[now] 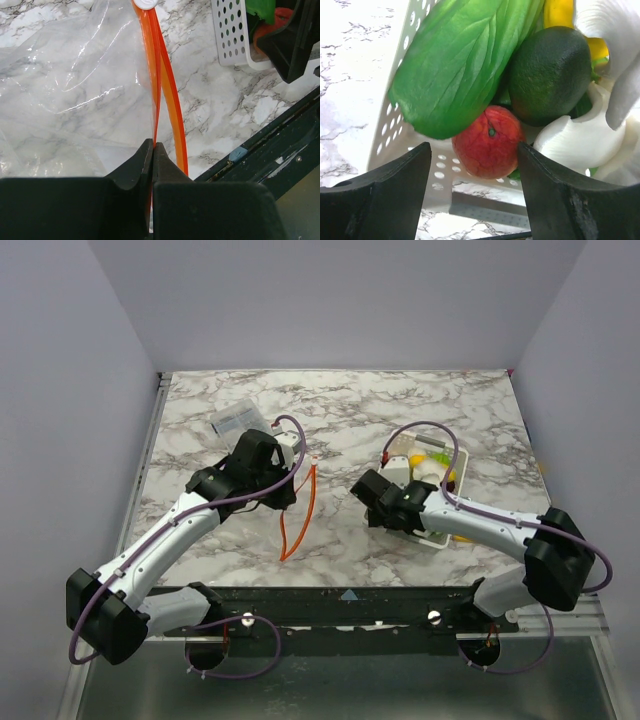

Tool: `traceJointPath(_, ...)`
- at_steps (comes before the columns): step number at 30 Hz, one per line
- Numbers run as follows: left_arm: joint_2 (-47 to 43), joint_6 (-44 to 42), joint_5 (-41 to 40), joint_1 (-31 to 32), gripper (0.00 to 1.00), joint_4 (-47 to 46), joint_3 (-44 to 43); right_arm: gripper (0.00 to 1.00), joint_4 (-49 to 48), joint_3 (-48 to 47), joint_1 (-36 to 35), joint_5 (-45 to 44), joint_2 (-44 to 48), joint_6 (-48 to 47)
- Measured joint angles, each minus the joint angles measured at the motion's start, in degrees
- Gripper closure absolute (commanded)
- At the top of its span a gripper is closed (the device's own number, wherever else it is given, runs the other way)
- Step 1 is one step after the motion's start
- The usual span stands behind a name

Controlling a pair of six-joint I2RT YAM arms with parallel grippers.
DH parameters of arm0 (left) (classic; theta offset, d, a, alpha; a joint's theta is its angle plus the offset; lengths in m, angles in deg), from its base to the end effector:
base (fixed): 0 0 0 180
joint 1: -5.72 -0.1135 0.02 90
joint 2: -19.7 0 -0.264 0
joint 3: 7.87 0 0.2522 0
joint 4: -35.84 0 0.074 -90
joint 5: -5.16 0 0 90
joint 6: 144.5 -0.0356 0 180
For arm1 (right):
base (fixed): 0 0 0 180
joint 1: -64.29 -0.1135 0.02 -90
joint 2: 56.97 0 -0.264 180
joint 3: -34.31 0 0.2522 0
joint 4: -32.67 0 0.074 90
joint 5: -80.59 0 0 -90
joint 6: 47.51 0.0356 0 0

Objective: Place the food in the zip-top bag and seal the zipper
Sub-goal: Pick up the fake fruit from the bin.

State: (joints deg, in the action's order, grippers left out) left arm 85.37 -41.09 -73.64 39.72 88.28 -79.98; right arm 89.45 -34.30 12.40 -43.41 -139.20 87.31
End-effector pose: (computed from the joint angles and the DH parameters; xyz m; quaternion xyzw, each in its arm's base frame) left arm 0.1930 -0.1385 0.3040 0.2009 0.9014 -0.2327 0.3050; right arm 0.1787 0.1955 0.2182 -0.0084 0.9436 -0.0698 0.3235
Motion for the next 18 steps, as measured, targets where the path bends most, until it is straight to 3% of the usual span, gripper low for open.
traceJointPath(6,-0.26,0.0,0.0,0.0,1.0,-0.02,0.0,0.33,-0.96,0.07,0.17,-1.55,-5.4,0.26)
traceJointPath(11,-0.26,0.0,0.0,0.0,1.0,0.0,0.0,0.57,-1.07,0.04,0.15,-2.27,-8.7,0.02)
traceJointPath(18,-0.26,0.0,0.0,0.0,1.0,-0.02,0.0,0.63,-0.42,0.04,0.15,-2.34,-6.82,-0.33)
